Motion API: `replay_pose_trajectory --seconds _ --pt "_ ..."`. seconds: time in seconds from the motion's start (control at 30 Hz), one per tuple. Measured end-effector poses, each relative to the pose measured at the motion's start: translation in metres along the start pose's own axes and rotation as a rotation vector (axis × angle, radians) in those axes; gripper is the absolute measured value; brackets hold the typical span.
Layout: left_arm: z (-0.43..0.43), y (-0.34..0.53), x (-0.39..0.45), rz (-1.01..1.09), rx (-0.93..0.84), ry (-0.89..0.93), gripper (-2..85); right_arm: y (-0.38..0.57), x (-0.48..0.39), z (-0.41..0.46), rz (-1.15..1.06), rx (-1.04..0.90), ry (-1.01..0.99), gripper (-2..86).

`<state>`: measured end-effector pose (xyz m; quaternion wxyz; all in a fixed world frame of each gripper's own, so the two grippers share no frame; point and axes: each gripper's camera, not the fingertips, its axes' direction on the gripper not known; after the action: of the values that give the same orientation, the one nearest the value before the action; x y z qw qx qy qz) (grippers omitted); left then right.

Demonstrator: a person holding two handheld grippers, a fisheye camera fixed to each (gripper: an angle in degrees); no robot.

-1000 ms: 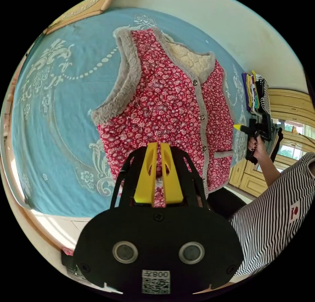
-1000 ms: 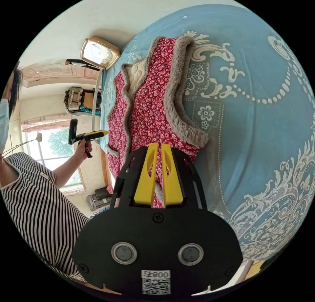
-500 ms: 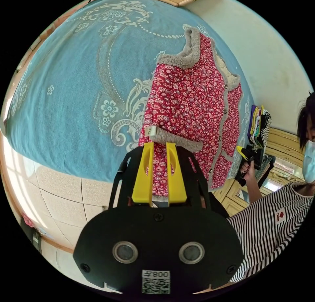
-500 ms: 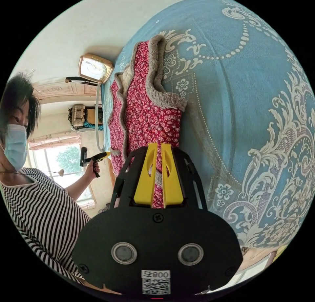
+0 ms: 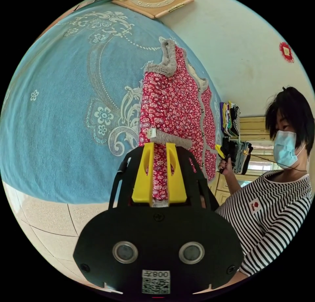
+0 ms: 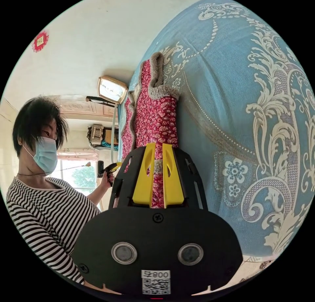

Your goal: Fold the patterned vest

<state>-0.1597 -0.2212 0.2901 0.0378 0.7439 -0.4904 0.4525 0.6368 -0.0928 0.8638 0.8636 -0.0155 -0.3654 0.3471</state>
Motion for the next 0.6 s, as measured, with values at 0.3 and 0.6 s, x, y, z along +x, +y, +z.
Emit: replay_pose_trajectory --seconds 0.3,0.6 --pt "-0.013 0.073 -0.062 -0.099 0.095 0.022 12.8 0.063 0.053 -0.019 0.000 0.054 -0.053 9.4" --pt "0.031 0.076 -0.095 -0.031 -0.141 -0.030 13.0 0.143 0.100 -0.010 0.110 -0.114 0.024 11.3"
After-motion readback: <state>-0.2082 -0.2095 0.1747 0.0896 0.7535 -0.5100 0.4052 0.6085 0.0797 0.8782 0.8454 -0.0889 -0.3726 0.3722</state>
